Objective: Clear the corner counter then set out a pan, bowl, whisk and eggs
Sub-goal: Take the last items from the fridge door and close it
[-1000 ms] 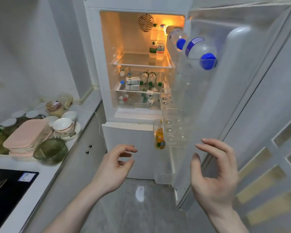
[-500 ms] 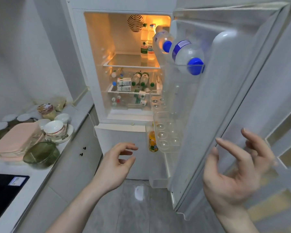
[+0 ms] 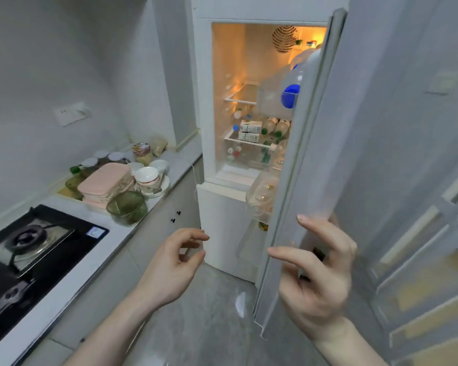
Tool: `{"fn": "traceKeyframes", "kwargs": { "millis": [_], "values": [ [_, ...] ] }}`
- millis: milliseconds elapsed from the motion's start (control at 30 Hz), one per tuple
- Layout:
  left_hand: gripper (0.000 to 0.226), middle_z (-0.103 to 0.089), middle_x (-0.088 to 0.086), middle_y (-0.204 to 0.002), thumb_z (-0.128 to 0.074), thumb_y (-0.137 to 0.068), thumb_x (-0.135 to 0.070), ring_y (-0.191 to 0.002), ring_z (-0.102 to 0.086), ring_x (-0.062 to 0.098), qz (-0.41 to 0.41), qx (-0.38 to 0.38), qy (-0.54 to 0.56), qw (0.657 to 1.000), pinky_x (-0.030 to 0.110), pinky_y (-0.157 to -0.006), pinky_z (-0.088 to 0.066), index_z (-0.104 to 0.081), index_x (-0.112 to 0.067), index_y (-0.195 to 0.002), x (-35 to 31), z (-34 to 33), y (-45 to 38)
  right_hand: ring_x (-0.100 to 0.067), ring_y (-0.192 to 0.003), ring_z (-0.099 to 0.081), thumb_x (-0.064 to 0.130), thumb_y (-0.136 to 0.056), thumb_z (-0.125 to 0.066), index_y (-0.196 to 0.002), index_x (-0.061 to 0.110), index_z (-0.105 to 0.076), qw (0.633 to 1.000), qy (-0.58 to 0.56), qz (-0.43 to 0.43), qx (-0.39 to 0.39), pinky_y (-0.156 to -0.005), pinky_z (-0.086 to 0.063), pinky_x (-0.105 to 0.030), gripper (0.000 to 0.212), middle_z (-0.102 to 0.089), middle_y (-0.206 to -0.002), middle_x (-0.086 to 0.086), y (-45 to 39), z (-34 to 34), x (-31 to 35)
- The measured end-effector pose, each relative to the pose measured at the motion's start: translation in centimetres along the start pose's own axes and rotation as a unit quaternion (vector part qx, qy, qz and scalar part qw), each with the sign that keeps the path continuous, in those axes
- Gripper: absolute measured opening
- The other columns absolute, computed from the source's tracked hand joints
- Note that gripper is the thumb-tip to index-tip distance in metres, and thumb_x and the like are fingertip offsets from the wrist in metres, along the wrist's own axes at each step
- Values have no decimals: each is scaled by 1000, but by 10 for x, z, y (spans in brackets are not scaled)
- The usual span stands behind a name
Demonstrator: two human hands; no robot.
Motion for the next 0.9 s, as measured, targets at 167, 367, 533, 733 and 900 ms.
{"fn": "traceKeyframes", "kwargs": {
  "millis": [167, 367, 533, 733, 900],
  "values": [
    [27, -65, -22, -118, -70, -92, -13, -107, -63, -2, 30, -46, -22, 998, 20, -82, -54, -69, -37, -105, 23, 39, -7, -35, -108, -53, -15, -77, -62, -87, 26, -74, 999, -48, -10, 11, -106, -44, -53, 44, -50, -122, -2, -11, -41, -1],
    [23, -66, -21, -120, -70, -92, -17, -108, -62, -3, 36, -67, -16, 997, 19, -83, -55, -69, -36, -106, 41, 75, -39, -42, -114, -54, -14, -75, -61, -95, 25, -69, 995, -94, -29, 27, -105, -45, -56, 44, -45, -131, 7, -28, -108, -8],
    [28, -65, -13, -113, -71, -92, -22, -92, -68, -2, 41, -43, 1, 998, 18, -83, -54, -67, -43, -111, 48, 92, -79, -37, -123, -55, -15, -75, -63, -88, 17, -73, 988, -115, -90, 44, -105, -46, -48, 37, -49, -128, -6, -39, -165, -21],
    [40, -61, -18, -118, -72, -91, -18, -104, -61, -2, -14, 24, 29, 999, 11, -79, -50, -61, -42, -121, 43, 89, -141, -27, -133, -49, -7, -80, -64, -99, 12, -70, 979, -100, -165, 73, -111, -43, -47, 28, -49, -134, -6, -53, -218, -48],
    [43, -64, -16, -120, -72, -89, -16, -106, -58, -5, -30, -5, 48, 998, 13, -73, -54, -58, -33, -125, 61, 93, -204, -19, -135, -47, -8, -82, -67, -109, 15, -66, 970, -73, -213, 89, -113, -40, -41, 36, -48, -135, -1, -58, -242, -75]
  ]
}}
Point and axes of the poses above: each hand's wrist, its own y-axis away from the middle knuckle, its own z-axis out of the back of the hand, x = y × z, the point moved 6 cm from there along -y, towards the middle knuckle
